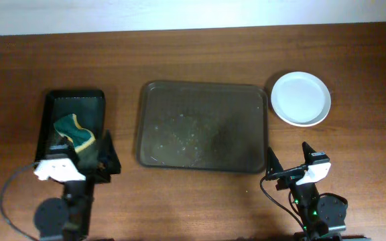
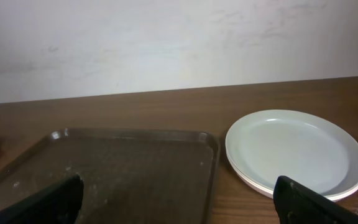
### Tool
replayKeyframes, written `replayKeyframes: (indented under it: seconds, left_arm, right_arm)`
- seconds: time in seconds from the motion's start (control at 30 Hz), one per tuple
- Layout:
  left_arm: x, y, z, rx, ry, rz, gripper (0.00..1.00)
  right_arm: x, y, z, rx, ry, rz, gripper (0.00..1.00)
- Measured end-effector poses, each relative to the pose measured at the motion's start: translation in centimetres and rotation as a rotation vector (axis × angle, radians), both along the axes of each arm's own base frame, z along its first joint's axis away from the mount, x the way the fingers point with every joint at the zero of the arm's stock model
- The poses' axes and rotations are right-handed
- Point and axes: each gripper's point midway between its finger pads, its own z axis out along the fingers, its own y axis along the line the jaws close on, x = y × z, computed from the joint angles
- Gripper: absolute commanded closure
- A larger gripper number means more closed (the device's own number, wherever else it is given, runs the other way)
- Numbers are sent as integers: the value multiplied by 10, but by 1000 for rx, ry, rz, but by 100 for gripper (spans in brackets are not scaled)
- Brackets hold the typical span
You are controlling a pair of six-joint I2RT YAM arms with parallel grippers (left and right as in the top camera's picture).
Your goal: Clean dirty plates on tray and stack at the side
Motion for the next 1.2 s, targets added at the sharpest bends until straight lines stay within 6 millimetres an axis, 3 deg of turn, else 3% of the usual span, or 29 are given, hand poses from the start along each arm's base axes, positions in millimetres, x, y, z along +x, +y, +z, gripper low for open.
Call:
replayKeyframes:
  seconds: [0.03, 0.13, 0.27, 0.43, 0.57, 0.87, 1.2]
  left_arm:
    - [0, -4, -14, 13, -31, -17, 1]
    - [-2, -7, -28, 61, -137, -26, 1]
    - [-3, -5, -58, 91, -161, -9, 1]
    - [-4, 11, -81, 89, -103, 88, 1]
    - [-4, 16, -122, 155, 65, 110, 1]
    - [-4, 15, -121, 287, 68, 95, 1]
    - [-4, 16, -121, 129, 63, 109, 1]
  right_arm:
    - [0, 0, 0, 0, 0, 0, 2]
    - [0, 0, 0, -1, 0, 0, 2]
    - [0, 0, 0, -1, 0, 0, 2]
    - [0, 0, 0, -3, 0, 1, 2]
    - [0, 0, 0, -3, 0, 1, 2]
    - [0, 0, 0, -3, 0, 1, 2]
    - [0, 0, 0, -4, -1, 1, 2]
